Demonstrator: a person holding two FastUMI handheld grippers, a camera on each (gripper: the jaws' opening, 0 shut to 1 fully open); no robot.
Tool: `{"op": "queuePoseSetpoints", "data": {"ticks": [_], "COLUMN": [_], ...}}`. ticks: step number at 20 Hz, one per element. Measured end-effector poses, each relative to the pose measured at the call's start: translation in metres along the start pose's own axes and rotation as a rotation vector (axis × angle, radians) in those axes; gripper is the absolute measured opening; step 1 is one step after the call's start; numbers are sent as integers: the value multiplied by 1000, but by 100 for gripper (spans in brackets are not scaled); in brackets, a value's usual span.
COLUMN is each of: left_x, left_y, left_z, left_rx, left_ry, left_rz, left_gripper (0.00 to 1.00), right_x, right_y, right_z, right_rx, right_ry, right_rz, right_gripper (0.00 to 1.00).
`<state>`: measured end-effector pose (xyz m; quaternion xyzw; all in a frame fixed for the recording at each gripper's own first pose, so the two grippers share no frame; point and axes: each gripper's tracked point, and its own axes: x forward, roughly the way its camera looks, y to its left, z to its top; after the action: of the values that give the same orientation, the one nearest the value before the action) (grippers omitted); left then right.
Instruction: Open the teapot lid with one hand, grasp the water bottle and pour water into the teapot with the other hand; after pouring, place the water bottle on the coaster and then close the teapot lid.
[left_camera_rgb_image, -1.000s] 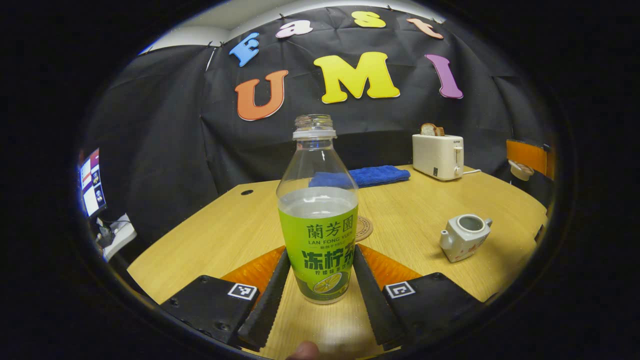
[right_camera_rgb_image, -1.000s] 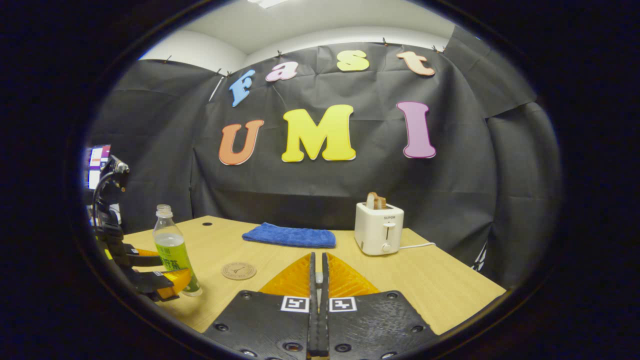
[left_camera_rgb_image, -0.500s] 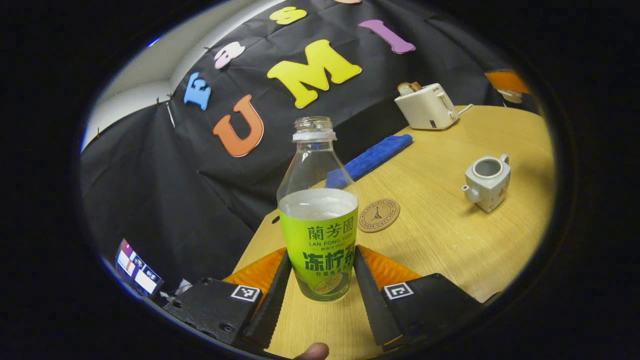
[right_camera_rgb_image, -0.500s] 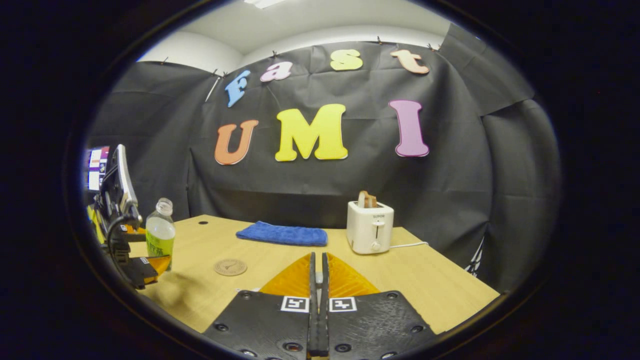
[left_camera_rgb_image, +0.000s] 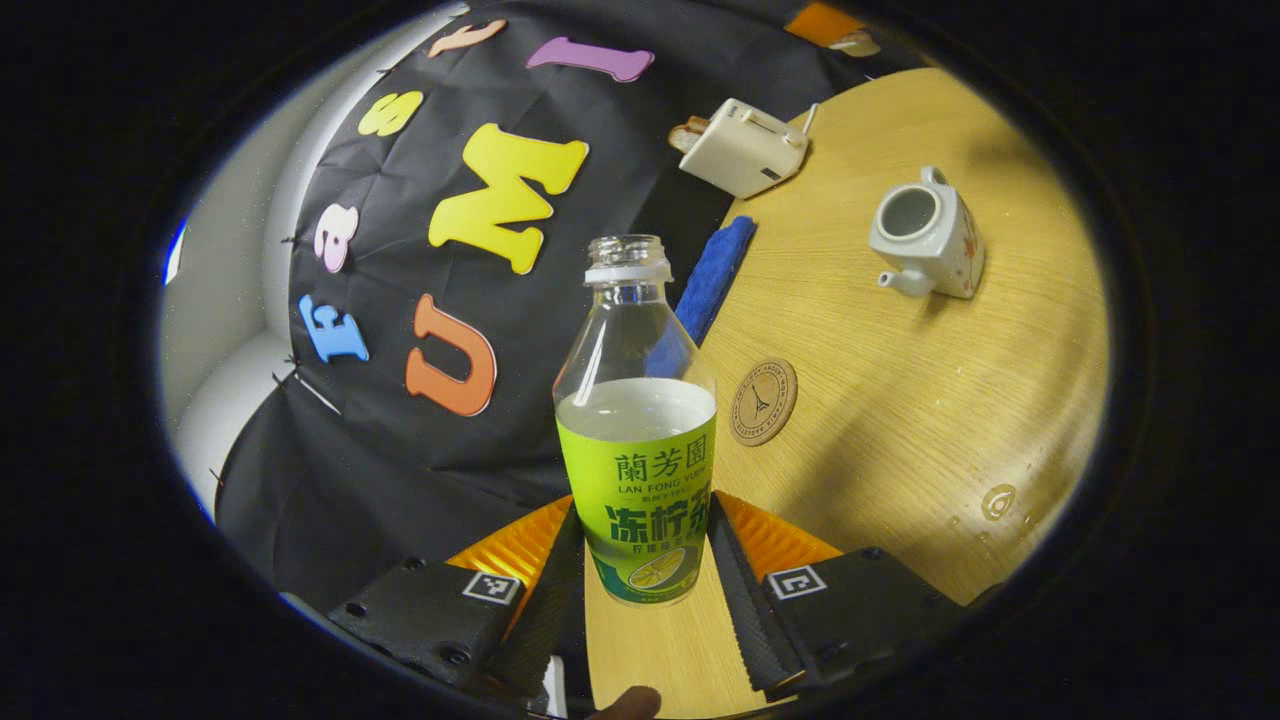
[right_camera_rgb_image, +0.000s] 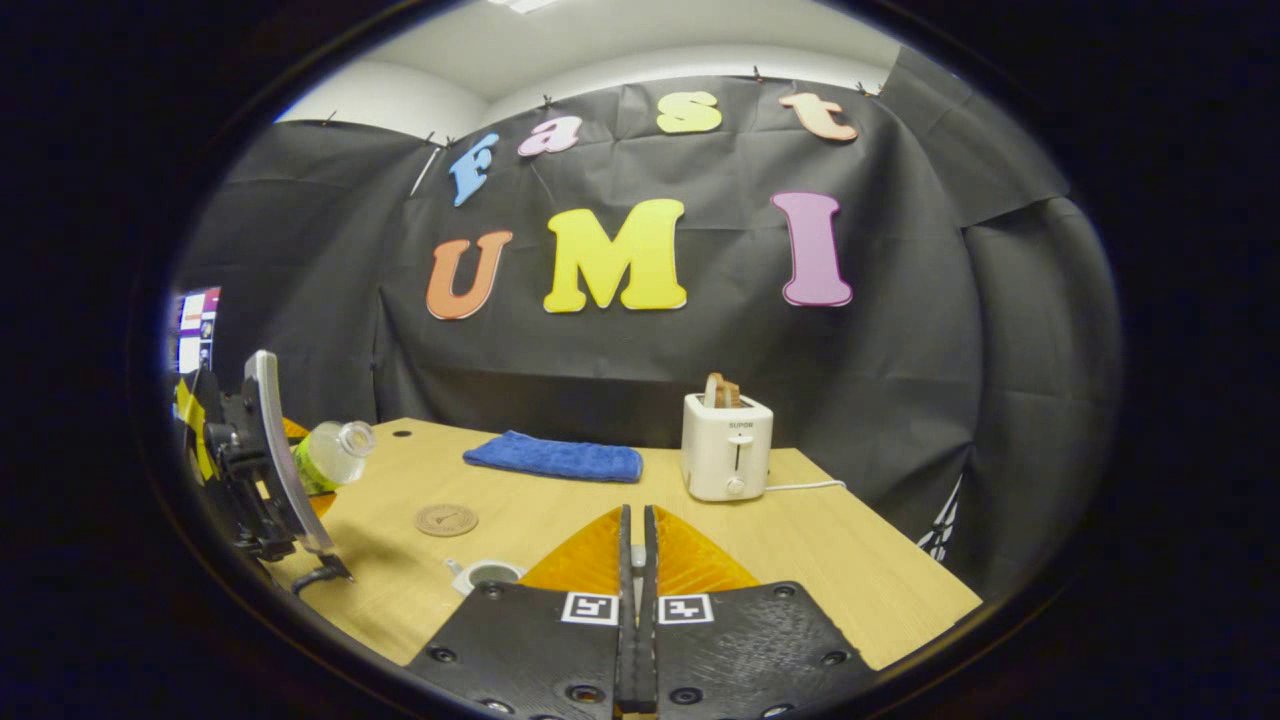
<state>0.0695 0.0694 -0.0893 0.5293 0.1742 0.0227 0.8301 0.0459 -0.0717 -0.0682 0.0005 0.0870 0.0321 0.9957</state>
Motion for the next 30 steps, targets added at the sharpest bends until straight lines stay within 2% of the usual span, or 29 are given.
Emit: {"op": "queuePoseSetpoints", "data": {"ticks": [6, 15, 30], "left_x": [11, 13, 13], "left_y": [-4, -10, -7], "left_z": [26, 46, 71], "left_rx": [213, 428, 657], "left_ry": [-19, -16, -51], "left_rz": [-13, -28, 25], "left_gripper": [74, 74, 74], "right_x": [0, -3, -6], "right_y": [-6, -19, -33], "right_z": [-7, -14, -18], "right_rx": [-13, -21, -4], "right_ry": [12, 15, 16], "right_rz": [12, 0, -16], "right_gripper": [0, 0, 0]}}
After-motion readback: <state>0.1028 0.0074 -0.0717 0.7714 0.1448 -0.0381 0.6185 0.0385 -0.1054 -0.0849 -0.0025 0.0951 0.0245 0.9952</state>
